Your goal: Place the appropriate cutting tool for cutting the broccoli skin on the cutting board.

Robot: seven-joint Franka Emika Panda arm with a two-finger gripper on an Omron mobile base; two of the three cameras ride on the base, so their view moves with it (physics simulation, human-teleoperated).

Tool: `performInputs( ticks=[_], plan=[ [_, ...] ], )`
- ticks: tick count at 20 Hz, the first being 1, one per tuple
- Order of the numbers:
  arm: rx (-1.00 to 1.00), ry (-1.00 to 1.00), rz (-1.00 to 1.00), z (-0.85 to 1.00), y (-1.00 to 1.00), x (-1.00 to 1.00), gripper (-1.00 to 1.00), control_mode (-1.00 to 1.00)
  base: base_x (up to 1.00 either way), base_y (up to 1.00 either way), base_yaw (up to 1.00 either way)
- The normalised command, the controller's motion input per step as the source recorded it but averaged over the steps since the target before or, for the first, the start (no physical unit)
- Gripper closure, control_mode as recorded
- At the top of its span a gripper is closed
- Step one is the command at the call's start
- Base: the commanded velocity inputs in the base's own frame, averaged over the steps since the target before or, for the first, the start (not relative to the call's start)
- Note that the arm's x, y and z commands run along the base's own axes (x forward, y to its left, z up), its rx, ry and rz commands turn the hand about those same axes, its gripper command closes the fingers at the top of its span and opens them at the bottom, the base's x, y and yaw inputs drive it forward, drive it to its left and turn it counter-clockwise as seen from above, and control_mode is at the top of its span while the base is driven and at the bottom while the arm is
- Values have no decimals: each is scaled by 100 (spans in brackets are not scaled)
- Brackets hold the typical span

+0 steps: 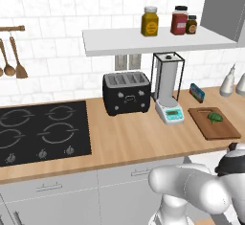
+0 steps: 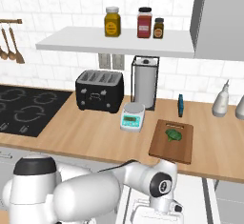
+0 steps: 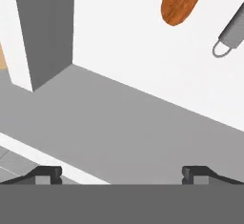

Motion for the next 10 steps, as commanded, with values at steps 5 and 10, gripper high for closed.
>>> performInputs(
  ticks=[5, 10],
  plan=[
    [10, -1, 0, 3, -5, 65, -100, -100, 0, 0, 0],
    [5, -3, 0, -17, -4, 46, -100, -100, 0, 0, 0]
  ],
)
